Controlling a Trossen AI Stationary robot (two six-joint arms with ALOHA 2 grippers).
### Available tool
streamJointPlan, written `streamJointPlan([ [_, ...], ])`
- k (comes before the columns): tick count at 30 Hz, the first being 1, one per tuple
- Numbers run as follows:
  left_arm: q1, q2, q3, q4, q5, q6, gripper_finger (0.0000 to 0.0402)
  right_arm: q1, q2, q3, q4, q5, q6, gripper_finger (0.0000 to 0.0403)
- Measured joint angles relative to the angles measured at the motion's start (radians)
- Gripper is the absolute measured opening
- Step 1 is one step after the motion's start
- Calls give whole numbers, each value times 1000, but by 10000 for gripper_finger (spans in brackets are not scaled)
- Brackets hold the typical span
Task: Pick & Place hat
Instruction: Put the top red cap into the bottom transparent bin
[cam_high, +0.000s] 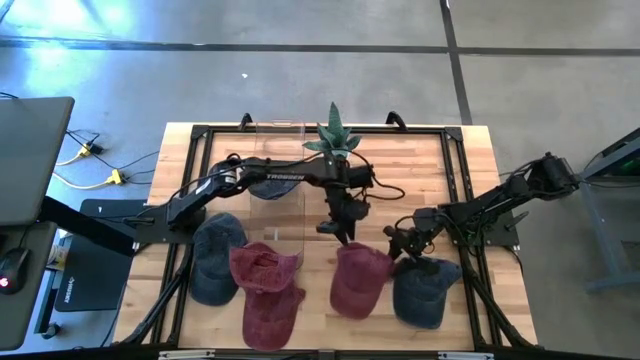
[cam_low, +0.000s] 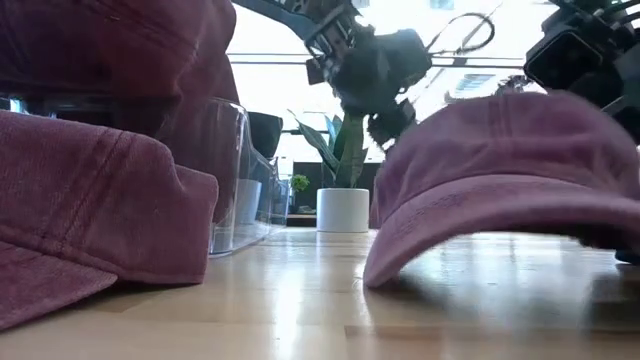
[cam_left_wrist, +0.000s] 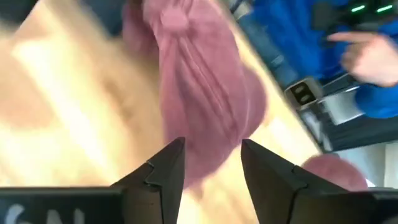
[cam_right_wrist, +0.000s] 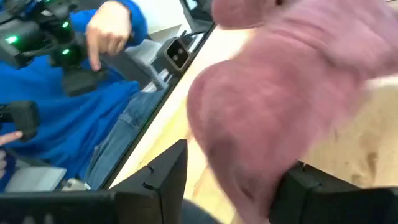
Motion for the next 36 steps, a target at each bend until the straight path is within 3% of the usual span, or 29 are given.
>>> streamJointPlan([
  [6,-8,-4,2,-33,-143,-13,154,0,-37,0,-9,-41,-2,169],
  [13,-37,-84,4,-10,-248,-16,154,0,-191,0,-69,-25,-51,169],
  [17,-47,-103,6,107,-233,-14,154,1,-251,0,-190,86,-60,169],
  [21,-47,-103,6,228,-177,-105,154,0,-255,0,-234,195,-65,169],
  [31,-3,-29,6,397,-103,-281,157,1,-254,0,-232,186,-74,169],
  [36,5,1,9,438,-77,-326,199,1,-254,0,-232,186,-70,169],
])
